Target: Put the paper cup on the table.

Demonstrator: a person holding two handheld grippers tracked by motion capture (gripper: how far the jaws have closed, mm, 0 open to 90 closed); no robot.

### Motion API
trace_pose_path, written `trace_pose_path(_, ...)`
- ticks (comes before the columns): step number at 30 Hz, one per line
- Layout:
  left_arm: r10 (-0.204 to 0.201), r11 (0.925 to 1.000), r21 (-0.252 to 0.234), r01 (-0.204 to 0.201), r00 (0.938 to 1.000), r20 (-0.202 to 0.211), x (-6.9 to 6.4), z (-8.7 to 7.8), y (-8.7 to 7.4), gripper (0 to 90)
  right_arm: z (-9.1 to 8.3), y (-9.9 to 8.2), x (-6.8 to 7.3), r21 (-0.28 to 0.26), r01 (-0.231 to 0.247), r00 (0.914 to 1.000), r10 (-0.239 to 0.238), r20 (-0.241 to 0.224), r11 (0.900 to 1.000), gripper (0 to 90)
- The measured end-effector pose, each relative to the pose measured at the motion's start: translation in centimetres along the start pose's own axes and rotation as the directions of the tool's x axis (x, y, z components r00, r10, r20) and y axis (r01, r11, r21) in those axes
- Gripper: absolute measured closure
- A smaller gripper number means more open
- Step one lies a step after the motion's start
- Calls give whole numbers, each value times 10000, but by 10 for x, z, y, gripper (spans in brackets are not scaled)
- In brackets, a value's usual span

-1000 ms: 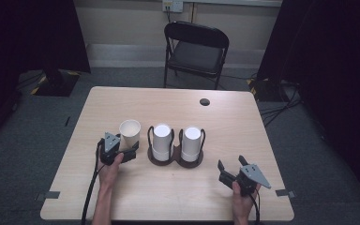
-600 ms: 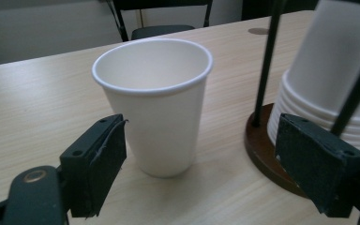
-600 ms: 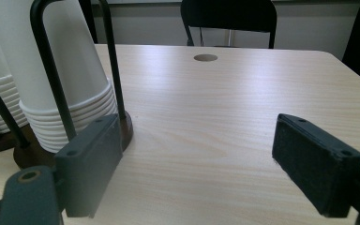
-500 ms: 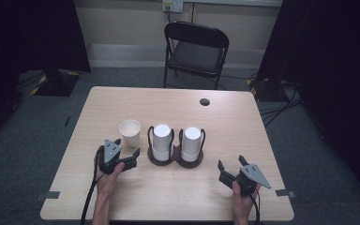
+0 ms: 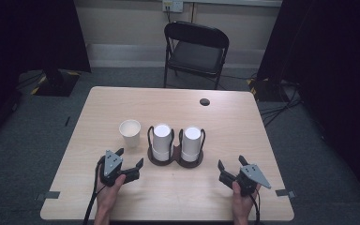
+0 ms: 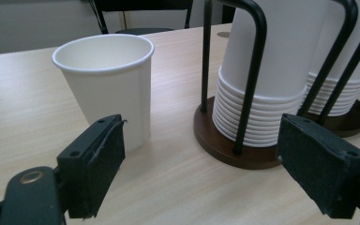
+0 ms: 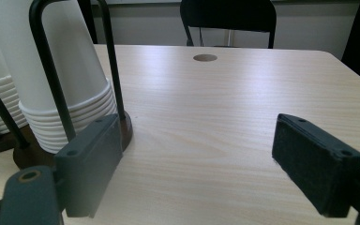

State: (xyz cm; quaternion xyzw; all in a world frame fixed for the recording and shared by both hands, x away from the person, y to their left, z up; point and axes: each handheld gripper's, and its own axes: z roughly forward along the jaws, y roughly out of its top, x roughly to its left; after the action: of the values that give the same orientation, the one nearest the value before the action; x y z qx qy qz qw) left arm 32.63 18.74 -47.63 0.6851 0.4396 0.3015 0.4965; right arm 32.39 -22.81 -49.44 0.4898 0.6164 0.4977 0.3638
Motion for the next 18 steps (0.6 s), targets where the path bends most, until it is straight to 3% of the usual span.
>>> trace_pose_path(3,-118,9999,-58,116,9994,-325,-3,-6,-6,167,0,0,0,-15,-13,10000,13,11,10000,156)
trace_pose_path(6,-372,9990,-256,367,9991,-203,-5,-13,-13,166,0,0,0,-10,-20,10000,20,2,10000,156)
trace_pose_path(9,-314,9994,-172,308,9989,-338,-7,-18,-19,163,0,0,0,-12,-13,10000,13,14,10000,156)
trace_pose_path(13,-767,9967,-279,762,9969,-175,-11,-24,-26,163,0,0,0,-12,-3,10000,3,12,10000,156)
trace_pose_path(18,-379,9988,-328,366,9985,-403,-22,-25,-29,168,0,0,0,-14,-21,10000,21,23,10000,156)
